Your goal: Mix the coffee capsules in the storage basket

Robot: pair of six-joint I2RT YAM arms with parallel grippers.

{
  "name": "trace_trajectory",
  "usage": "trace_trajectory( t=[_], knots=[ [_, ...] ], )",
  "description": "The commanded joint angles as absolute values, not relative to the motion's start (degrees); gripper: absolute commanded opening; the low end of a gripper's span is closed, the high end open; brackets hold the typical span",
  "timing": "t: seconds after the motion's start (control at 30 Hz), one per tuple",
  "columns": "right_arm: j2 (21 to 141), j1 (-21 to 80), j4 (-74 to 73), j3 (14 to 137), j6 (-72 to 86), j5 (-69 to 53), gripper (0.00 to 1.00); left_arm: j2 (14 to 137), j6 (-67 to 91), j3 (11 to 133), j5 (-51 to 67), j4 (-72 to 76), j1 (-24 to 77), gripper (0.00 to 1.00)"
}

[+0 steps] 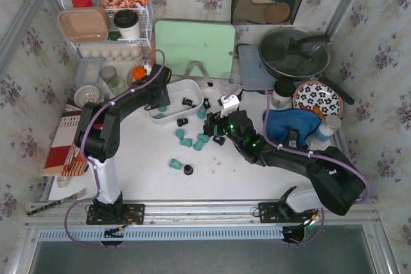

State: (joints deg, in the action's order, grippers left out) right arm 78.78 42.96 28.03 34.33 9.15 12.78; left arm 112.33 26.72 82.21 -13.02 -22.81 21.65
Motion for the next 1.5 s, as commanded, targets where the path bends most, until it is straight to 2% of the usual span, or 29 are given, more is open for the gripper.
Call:
trace_trajectory(
  t=[0.0,0.23,0.3,0.33,0.37,0.57,0.87,1.03,1.13,1.47],
  knots=[
    [80.2,43.0,27.4,35.7,10.3,11.0,0.81,113.4,26.8,82.4,-13.0,-22.2,21.5,0.39],
    [84.4,43.2,24.0,38.8,11.3,9.8,0.81,112.1,24.0,80.5,-13.0,-20.0,21.6,0.54],
    [85.8,43.2,22.7,40.0,11.2,10.1,0.82,109.7,22.9,77.9,-12.5,-16.9,21.6,0.68],
    [86.6,43.2,22.1,40.5,11.2,10.2,0.82,108.4,22.4,76.4,-12.1,-15.6,21.6,0.95],
    [87.3,43.2,21.6,41.0,11.2,9.9,0.82,106.4,22.0,75.2,-11.9,-14.9,21.6,1.0],
    [89.6,43.7,20.6,42.5,10.5,8.2,0.82,95.2,22.1,70.3,-14.1,-17.5,21.8,0.99],
    [90.3,44.5,19.1,43.4,7.3,9.3,0.79,78.2,23.0,65.6,-19.6,-32.6,22.1,0.99],
    [90.8,46.4,15.5,45.9,0.5,3.8,0.77,67.8,21.9,50.9,-11.3,-25.8,21.4,1.0],
    [92.8,48.8,10.5,49.8,-4.4,2.1,0.77,63.5,23.3,44.5,-11.9,-20.4,21.2,1.0],
    [107.5,55.0,-2.5,64.5,-10.1,4.1,0.66,60.3,30.0,39.2,-19.8,-18.7,21.1,1.0]
  ],
)
